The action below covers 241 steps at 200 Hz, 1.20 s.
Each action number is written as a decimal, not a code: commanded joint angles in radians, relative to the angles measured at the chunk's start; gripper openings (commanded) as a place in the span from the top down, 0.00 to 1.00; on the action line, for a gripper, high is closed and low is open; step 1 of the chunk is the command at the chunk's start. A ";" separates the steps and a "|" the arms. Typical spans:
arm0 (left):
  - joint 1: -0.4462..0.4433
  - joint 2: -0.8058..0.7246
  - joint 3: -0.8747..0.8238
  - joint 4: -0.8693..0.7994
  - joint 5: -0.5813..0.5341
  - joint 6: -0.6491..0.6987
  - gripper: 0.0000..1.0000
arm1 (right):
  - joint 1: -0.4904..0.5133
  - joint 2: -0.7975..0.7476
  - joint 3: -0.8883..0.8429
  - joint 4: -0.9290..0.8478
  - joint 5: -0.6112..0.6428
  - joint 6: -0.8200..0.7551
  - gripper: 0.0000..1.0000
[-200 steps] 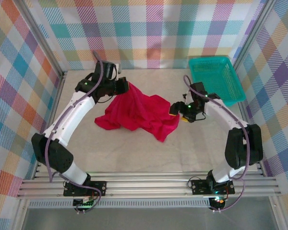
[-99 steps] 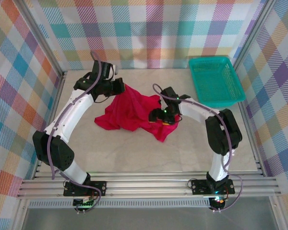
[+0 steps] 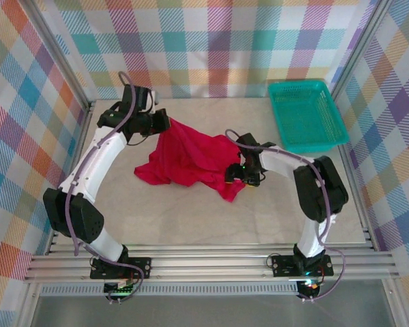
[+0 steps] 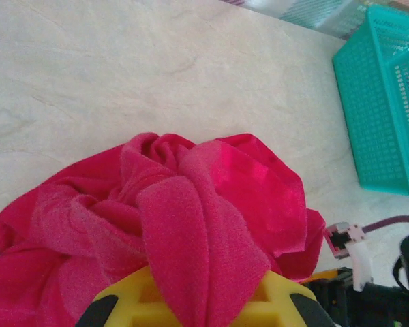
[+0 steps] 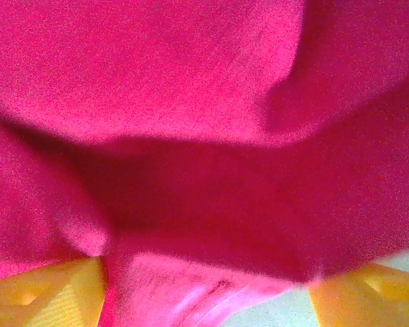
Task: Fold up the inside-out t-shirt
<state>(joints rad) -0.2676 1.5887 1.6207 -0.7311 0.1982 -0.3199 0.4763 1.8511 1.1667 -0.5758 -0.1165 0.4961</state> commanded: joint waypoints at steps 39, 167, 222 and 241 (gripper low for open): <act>0.061 -0.063 0.003 -0.018 0.027 0.015 1.00 | -0.025 0.026 0.117 -0.027 -0.017 -0.020 1.00; 0.280 -0.223 0.301 -0.105 0.025 0.032 1.00 | -0.378 -0.609 0.429 -0.444 0.066 -0.170 1.00; 0.281 -0.223 0.304 -0.057 0.070 0.018 1.00 | -0.413 -0.558 0.606 -0.451 0.096 -0.184 1.00; 0.281 -0.159 0.290 -0.004 0.119 0.007 1.00 | -0.429 -0.467 0.653 -0.385 0.075 -0.174 1.00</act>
<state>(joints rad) -0.0101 1.3666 1.9011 -0.8345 0.2874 -0.2985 0.0818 1.2835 1.7638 -1.0073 -0.0818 0.3336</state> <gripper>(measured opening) 0.054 0.048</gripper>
